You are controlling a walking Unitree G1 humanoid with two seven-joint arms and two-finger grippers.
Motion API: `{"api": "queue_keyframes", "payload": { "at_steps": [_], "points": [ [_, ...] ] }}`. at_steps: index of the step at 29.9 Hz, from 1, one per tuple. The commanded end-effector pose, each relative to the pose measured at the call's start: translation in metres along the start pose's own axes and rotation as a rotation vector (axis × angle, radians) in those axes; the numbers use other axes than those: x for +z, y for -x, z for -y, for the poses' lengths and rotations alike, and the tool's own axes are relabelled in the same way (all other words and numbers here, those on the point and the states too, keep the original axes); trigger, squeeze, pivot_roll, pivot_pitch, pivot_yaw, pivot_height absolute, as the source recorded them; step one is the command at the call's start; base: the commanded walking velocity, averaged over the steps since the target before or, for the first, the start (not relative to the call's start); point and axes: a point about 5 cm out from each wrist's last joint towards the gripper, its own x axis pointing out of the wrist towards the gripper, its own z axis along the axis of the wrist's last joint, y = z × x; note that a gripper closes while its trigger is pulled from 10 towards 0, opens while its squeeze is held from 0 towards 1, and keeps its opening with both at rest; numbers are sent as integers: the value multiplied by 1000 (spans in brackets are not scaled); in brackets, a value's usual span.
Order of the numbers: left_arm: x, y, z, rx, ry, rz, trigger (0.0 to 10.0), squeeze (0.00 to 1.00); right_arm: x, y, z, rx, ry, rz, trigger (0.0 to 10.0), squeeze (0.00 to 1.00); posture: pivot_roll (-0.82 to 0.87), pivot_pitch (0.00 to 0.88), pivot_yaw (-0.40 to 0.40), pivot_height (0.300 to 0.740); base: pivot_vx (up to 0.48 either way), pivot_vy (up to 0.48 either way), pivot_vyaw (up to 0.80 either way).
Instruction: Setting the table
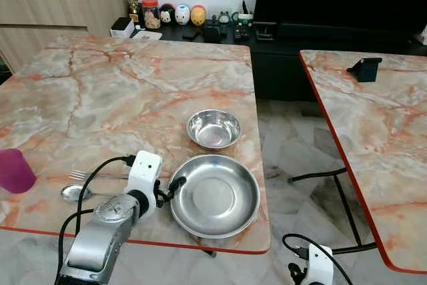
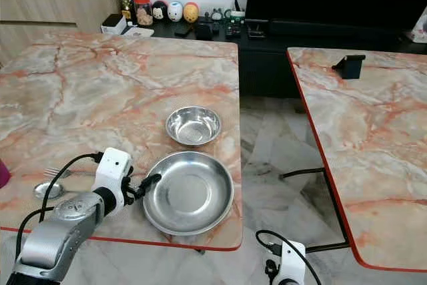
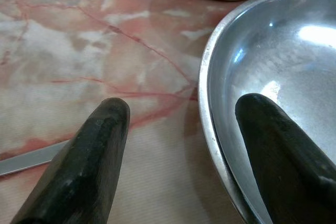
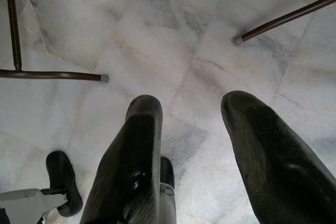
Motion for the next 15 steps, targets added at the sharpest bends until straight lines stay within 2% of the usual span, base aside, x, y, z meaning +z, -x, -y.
{"api": "queue_keyframes", "payload": {
  "at_steps": [1, 15],
  "points": [
    [1, -4, 4, -22, -31, -1, 10000, 0, 1, 0, 2, -6, -11, 1, 10000, 0, 95, 0, -63, 740, 0, 0, 0],
    [-1, -12, 5, -1, -92, -30, 10000, 0, 1, 0, 2, -5, -9, -1, 10000, 0, 93, 0, -62, 740, 0, 0, 0]
  ]
}}
